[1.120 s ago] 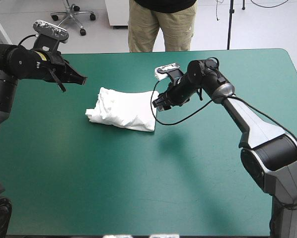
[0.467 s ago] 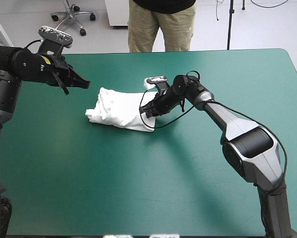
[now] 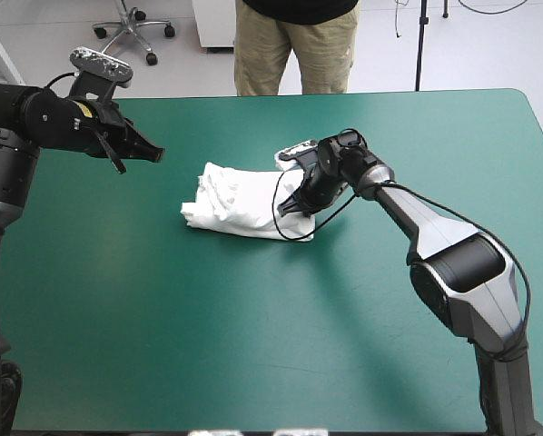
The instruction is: Fold the cloth
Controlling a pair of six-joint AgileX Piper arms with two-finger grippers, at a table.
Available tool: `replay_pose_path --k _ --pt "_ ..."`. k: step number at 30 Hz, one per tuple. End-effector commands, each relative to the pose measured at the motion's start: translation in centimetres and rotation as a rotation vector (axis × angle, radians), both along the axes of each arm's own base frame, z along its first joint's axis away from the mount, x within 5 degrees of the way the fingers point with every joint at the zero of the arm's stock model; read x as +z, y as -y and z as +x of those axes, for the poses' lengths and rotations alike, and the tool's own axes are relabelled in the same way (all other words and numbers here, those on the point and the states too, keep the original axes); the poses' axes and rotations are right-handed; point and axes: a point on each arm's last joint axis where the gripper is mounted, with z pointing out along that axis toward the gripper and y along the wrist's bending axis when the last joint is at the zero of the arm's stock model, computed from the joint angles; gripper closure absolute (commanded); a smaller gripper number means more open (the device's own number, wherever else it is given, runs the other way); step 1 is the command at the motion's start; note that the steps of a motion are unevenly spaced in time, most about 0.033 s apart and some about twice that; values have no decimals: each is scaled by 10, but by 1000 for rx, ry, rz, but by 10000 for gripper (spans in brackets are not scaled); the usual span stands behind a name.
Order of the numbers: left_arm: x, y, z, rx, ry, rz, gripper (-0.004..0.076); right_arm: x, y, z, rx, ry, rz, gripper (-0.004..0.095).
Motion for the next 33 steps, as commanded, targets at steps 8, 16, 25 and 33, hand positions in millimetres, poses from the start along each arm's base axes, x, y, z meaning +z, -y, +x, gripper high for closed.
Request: replay_pose_path --k 8,16,25,33 --pt "15 -2 -16 -5 21 -22 733 86 140 2 -216 41 -146 908" --pt "15 -1 -16 -6 21 -24 733 70 270 -25 -509 -81 -243 906" --pt "15 -1 -17 -11 21 -22 733 51 334 -111 -721 -108 -241 908" --pt "14 -1 -16 -9 18 -19 733 57 346 -133 -806 -46 -221 879"
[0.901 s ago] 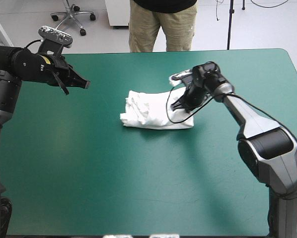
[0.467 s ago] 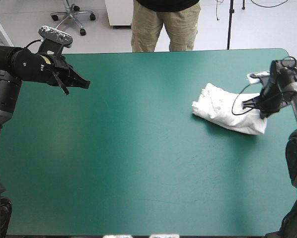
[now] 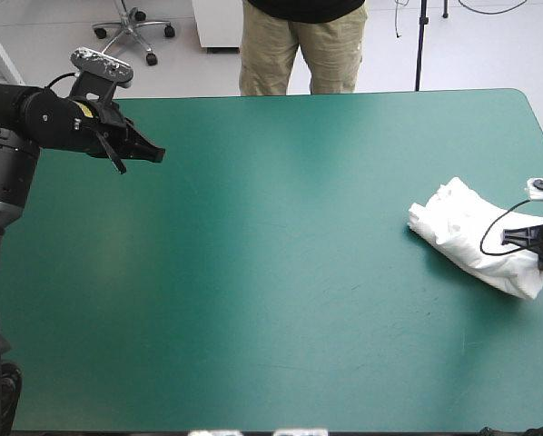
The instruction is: Fold the cloth
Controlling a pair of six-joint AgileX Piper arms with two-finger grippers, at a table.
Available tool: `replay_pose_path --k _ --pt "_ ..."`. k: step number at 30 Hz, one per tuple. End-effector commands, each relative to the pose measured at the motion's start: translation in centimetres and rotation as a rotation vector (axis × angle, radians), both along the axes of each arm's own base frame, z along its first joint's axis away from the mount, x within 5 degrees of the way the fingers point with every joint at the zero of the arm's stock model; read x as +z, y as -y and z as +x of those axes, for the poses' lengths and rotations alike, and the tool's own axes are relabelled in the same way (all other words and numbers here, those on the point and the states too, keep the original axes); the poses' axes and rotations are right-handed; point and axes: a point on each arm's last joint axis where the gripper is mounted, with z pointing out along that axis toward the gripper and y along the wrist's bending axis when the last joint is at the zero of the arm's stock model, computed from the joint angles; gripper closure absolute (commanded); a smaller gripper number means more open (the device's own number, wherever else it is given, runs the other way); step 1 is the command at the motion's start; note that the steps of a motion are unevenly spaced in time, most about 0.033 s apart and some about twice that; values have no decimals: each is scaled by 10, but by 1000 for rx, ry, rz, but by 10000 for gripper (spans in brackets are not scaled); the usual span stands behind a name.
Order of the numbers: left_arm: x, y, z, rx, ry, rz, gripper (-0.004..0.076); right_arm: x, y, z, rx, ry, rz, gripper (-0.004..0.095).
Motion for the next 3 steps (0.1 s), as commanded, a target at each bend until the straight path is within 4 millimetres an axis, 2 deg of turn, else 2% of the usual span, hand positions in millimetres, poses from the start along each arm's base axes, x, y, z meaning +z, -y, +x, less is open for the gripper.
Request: replay_pose_path --k 1,2,3 --pt "14 -2 -16 -6 20 -17 733 19 2 -3 -7 77 -36 838" --pt "14 -2 -16 -6 20 -17 733 19 3 -3 -4 75 -43 789" --pt "14 -2 -16 -5 21 -15 733 19 4 -4 -9 70 -58 685"
